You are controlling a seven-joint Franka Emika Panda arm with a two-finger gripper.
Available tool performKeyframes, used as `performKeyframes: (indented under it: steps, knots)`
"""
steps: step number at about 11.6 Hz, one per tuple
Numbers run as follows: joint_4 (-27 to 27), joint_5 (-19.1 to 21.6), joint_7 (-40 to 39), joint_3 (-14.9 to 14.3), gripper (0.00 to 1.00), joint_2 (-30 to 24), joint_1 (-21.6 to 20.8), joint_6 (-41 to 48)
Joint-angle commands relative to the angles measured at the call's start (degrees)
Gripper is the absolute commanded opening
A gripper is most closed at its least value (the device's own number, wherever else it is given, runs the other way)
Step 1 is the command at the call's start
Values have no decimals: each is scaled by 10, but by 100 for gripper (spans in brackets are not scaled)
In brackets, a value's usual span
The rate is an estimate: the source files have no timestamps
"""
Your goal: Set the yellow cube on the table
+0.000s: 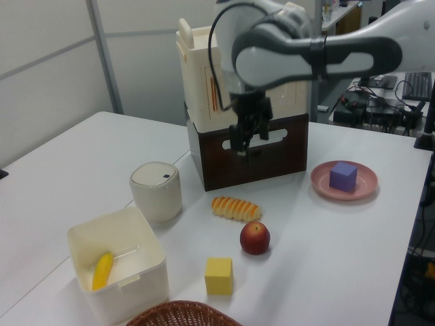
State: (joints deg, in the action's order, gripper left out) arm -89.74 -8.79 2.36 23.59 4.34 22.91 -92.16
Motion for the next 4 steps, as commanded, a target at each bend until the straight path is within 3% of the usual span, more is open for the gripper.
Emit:
performKeyframes:
  steps: [1,2,3,4]
  knots:
    - [15,23,-8,-162,100,-11,-140,33]
    - [15,25,-7,-206,100,-12,-178,32]
    - [15,38,-12,-229,100,-11,-192,30]
    - [15,45,-14,-231,100,-11,-192,31]
